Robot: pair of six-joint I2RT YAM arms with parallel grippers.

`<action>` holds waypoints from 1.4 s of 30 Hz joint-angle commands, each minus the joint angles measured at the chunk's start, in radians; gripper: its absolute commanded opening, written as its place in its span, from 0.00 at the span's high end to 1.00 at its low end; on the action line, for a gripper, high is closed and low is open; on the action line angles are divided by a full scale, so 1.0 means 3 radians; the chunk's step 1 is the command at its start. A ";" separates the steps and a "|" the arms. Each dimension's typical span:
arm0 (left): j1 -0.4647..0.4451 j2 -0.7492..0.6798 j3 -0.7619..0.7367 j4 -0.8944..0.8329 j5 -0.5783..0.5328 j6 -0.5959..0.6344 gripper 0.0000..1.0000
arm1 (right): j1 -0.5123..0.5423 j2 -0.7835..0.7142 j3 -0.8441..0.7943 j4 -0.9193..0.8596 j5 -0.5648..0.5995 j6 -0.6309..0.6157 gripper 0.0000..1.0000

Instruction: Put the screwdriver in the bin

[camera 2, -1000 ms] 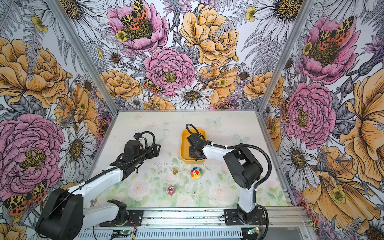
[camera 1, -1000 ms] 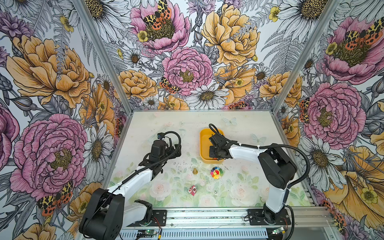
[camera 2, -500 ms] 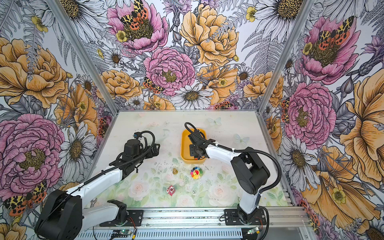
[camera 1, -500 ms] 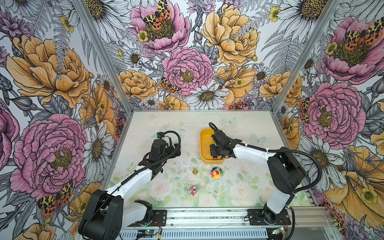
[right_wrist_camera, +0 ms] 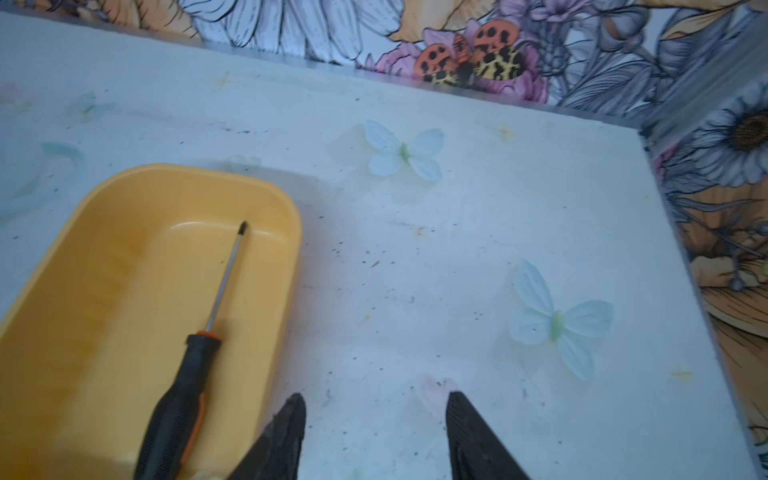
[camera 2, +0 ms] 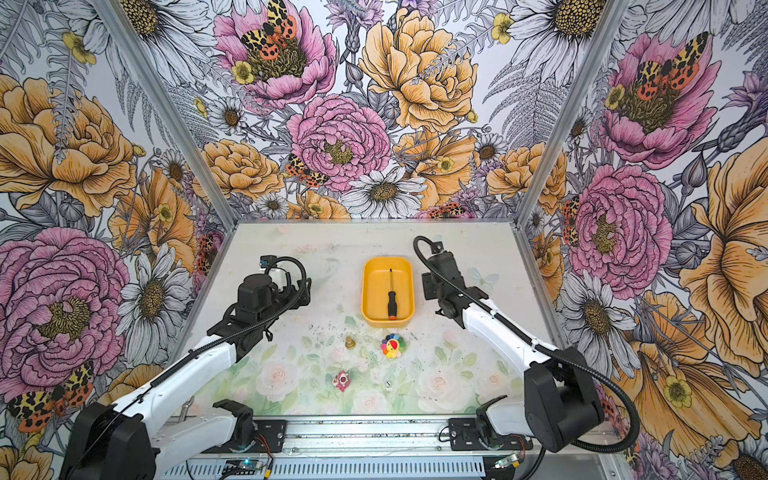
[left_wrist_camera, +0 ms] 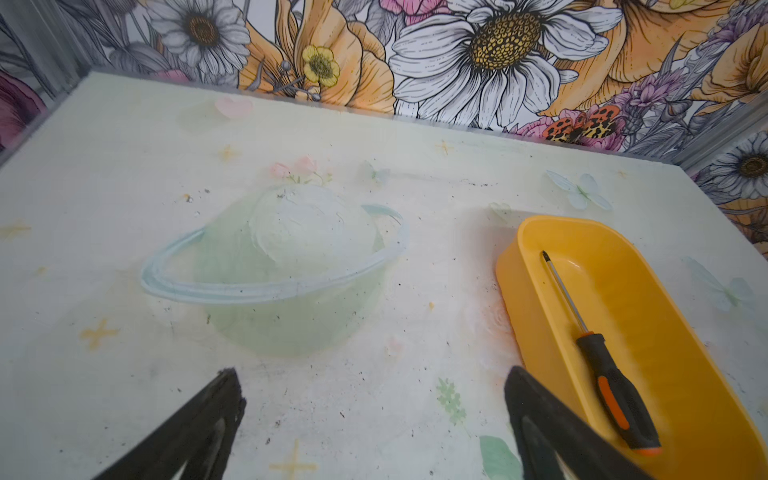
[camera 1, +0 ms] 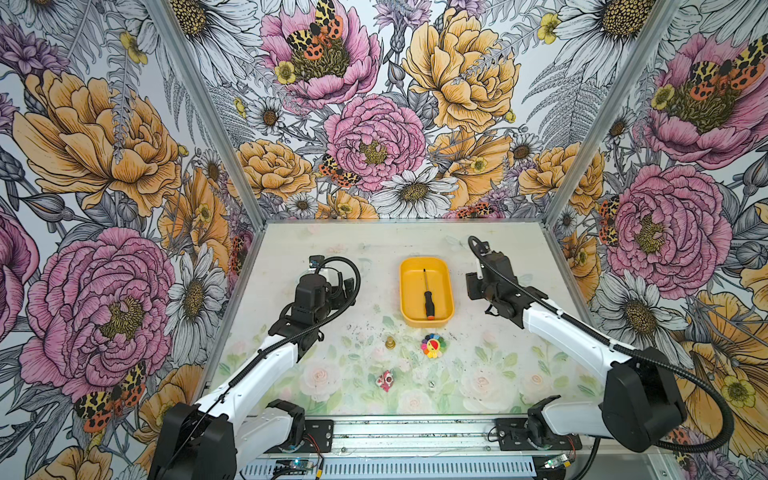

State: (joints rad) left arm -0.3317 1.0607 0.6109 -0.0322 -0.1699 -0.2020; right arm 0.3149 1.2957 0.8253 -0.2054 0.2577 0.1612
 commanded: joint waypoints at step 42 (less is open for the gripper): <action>0.0833 0.1173 -0.0934 0.3123 0.0000 0.0988 0.01 | -0.1092 0.0780 -0.1405 0.3471 -0.0558 -0.0302 0.31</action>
State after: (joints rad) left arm -0.0929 1.3766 0.3626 0.7731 -0.1955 0.1108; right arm -0.0082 1.5154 0.4107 0.7849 0.1047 0.0662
